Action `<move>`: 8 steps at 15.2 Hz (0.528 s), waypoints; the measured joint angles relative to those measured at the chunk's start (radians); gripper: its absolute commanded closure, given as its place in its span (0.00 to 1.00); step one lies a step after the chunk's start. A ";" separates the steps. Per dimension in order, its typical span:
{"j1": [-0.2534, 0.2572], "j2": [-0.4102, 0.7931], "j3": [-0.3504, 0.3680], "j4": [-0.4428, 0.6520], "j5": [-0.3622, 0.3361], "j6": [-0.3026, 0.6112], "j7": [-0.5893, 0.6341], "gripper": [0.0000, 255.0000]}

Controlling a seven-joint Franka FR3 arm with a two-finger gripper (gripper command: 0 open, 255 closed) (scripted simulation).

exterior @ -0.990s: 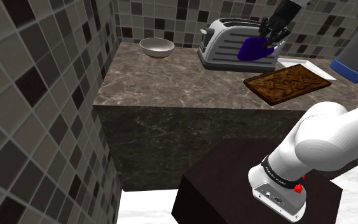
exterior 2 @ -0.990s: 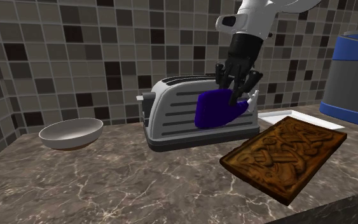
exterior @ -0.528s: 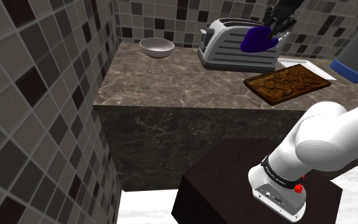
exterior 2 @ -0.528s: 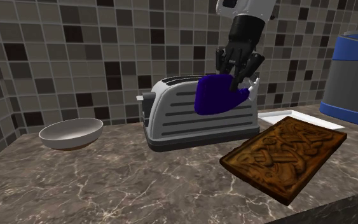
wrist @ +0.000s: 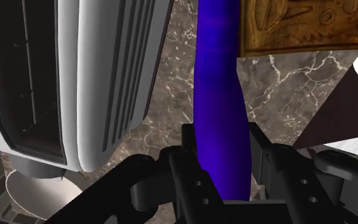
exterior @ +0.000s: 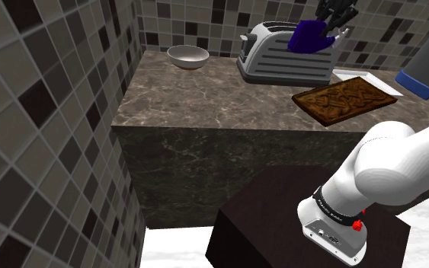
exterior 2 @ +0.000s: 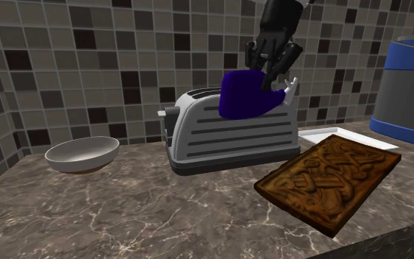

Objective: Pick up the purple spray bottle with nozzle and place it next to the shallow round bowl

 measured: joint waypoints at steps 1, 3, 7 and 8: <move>0.005 0.002 0.017 -0.003 0.007 0.005 0.020 1.00; 0.011 -0.007 0.060 -0.025 0.017 0.019 0.068 1.00; 0.038 0.015 0.125 -0.039 0.048 0.057 0.149 1.00; 0.047 0.027 0.140 -0.037 0.058 0.068 0.169 1.00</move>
